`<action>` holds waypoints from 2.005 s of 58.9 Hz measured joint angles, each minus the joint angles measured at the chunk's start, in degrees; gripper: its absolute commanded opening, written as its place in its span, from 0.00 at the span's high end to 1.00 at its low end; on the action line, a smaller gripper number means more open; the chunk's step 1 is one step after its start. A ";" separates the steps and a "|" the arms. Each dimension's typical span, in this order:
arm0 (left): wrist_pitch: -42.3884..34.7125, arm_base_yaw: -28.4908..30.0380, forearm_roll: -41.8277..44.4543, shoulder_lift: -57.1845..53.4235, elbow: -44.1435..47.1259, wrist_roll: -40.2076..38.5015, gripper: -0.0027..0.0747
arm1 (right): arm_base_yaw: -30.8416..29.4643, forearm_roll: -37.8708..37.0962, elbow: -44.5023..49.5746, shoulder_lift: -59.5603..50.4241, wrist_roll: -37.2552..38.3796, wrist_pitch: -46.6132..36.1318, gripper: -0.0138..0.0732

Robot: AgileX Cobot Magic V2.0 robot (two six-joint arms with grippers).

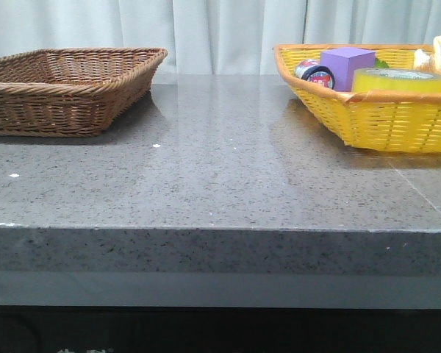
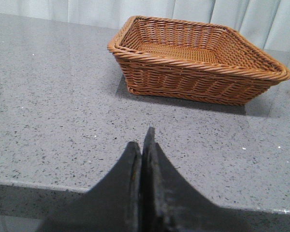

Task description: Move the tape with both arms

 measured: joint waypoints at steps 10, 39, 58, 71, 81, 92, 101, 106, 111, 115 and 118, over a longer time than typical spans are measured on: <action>0.00 0.00 0.00 0.00 0.00 0.00 0.99 | 0.00 0.00 0.00 0.00 0.00 0.00 0.92; 0.00 0.00 0.00 0.00 0.00 0.00 0.99 | 0.00 0.00 0.00 0.00 0.00 0.00 0.92; -0.37 0.00 0.00 0.00 0.00 0.00 0.99 | 0.00 0.00 0.00 0.00 0.00 0.00 0.92; -2.77 0.00 0.00 0.00 0.00 0.00 0.99 | 0.00 0.00 0.00 0.00 0.00 -0.56 0.92; -4.97 0.00 0.00 0.00 -0.33 0.00 0.99 | 0.00 0.00 -0.29 0.00 0.00 -2.49 0.92; -0.93 0.00 0.42 2.62 -7.75 0.00 0.99 | 0.00 0.00 -6.77 0.00 0.00 -2.00 0.92; -0.49 0.00 3.03 11.10 -16.82 0.00 0.99 | 0.00 0.00 -15.68 3.67 0.00 0.35 0.92; -0.49 0.00 3.62 16.98 -21.48 0.00 0.99 | 0.00 0.00 -20.42 8.04 0.00 2.26 0.92; -0.49 0.00 3.83 21.19 -24.73 0.00 0.99 | 0.00 0.00 -23.68 11.85 0.00 2.61 0.92; -0.49 0.00 3.91 24.09 -26.12 0.00 0.99 | 0.00 0.00 -25.28 13.99 0.00 2.61 0.92; -0.71 0.00 3.91 25.34 -26.57 0.00 0.99 | 0.00 0.00 -25.93 15.07 0.00 2.61 0.92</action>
